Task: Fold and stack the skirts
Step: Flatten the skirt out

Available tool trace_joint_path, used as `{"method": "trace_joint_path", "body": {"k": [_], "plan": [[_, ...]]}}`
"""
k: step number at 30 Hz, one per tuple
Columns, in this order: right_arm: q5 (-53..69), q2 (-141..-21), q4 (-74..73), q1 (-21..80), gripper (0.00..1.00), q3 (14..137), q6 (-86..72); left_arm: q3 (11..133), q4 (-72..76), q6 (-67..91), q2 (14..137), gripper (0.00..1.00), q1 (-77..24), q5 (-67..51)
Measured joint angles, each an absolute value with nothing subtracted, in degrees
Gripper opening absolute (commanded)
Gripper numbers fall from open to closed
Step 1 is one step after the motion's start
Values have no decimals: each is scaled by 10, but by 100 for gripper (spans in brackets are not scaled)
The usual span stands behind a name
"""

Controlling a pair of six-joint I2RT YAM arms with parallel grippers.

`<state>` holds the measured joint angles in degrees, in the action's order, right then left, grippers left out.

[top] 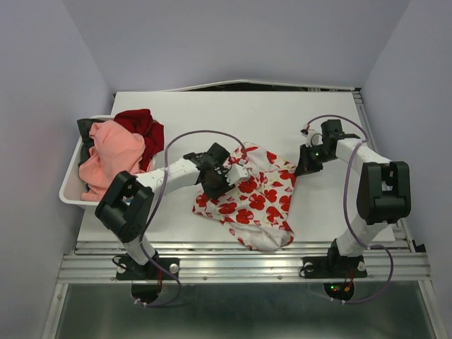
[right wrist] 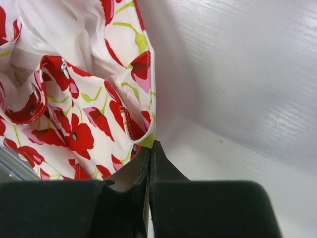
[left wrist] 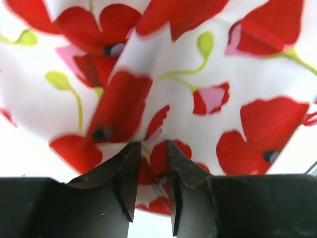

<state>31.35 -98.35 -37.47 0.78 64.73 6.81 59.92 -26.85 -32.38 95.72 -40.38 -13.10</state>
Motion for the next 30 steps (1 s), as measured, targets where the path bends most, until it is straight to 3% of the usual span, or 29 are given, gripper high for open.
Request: {"method": "trace_joint_path", "body": {"k": [7,13,21,30], "plan": [[333,-983,-378,8,1,647,81,759,-292,-302,938,44,-373,-155],[336,-983,-384,8,1,648,89,885,-274,-274,1002,45,-371,-195],[336,-983,-388,8,1,648,95,919,-310,-282,1149,45,-372,-264],[336,-983,-391,8,1,648,95,927,-313,-286,1164,38,-382,-299]]}}
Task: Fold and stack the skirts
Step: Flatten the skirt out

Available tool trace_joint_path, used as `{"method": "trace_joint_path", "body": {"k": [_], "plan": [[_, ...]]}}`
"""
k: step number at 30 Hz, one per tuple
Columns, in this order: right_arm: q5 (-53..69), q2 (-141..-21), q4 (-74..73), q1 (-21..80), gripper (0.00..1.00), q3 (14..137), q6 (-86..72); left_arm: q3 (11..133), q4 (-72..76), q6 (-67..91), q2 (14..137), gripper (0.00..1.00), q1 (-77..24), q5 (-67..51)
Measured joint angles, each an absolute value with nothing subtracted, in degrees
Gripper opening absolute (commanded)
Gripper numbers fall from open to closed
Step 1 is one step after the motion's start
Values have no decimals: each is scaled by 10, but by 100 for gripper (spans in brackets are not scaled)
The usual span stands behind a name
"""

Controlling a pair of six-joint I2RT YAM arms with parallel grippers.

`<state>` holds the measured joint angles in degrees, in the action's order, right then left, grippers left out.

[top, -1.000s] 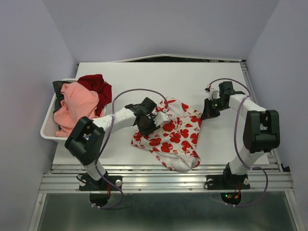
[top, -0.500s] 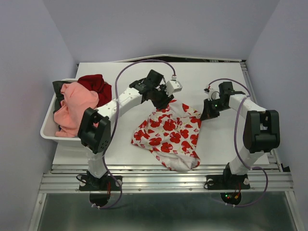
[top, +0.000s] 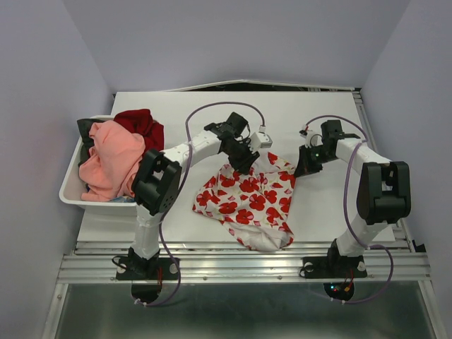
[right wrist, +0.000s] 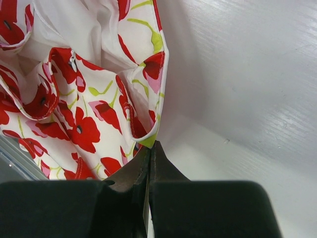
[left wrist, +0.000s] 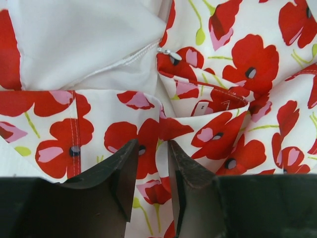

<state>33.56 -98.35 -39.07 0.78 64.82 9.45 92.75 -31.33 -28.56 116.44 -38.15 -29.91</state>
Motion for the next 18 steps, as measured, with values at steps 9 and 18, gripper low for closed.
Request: {"method": "trace_joint_path", "body": {"k": [9,18], "plan": [[335,-983,-396,8,1,652,95,928,-311,-293,1164,45,-385,-327],[334,-983,-397,8,1,653,97,928,-308,-293,1179,15,-395,-338]]}}
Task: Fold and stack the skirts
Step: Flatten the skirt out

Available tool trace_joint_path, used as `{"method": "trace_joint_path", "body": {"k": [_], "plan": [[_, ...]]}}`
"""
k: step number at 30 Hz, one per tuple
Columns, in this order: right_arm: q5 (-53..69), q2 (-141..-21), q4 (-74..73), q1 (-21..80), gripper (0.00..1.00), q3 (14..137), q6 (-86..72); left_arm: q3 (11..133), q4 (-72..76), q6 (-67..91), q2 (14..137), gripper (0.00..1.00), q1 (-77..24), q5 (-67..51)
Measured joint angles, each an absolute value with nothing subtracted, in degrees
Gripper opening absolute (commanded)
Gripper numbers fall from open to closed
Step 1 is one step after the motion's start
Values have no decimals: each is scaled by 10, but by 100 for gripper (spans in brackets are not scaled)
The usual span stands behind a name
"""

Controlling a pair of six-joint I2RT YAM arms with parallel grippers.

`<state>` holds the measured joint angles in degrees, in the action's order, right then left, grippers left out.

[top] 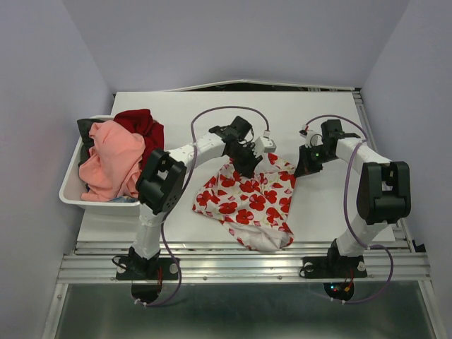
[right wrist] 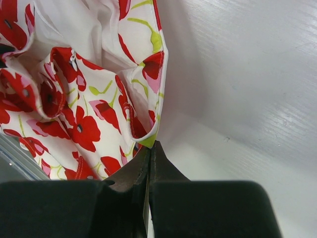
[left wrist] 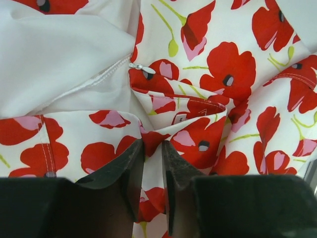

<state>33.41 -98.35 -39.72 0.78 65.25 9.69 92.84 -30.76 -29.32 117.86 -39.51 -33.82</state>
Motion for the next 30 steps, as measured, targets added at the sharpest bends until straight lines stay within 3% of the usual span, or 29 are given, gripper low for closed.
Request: {"method": "trace_joint_path", "body": {"k": [3,10,17,28,29,30], "plan": [[332,-983,-401,8,1,655,97,929,-301,-284,1188,0,-397,-329],[302,-983,-402,6,1,663,97,928,-285,-256,1168,0,-377,-293],[266,-981,-408,-3,1,663,108,902,-258,-230,1035,0,-313,-232],[255,-938,-411,-2,1,650,130,709,-200,-204,825,0,-325,-177],[255,-932,-411,-2,2,645,136,695,-197,-206,816,0,-324,-177],[257,-923,-415,-1,22,635,143,651,-193,-215,787,0,-324,-181]]}}
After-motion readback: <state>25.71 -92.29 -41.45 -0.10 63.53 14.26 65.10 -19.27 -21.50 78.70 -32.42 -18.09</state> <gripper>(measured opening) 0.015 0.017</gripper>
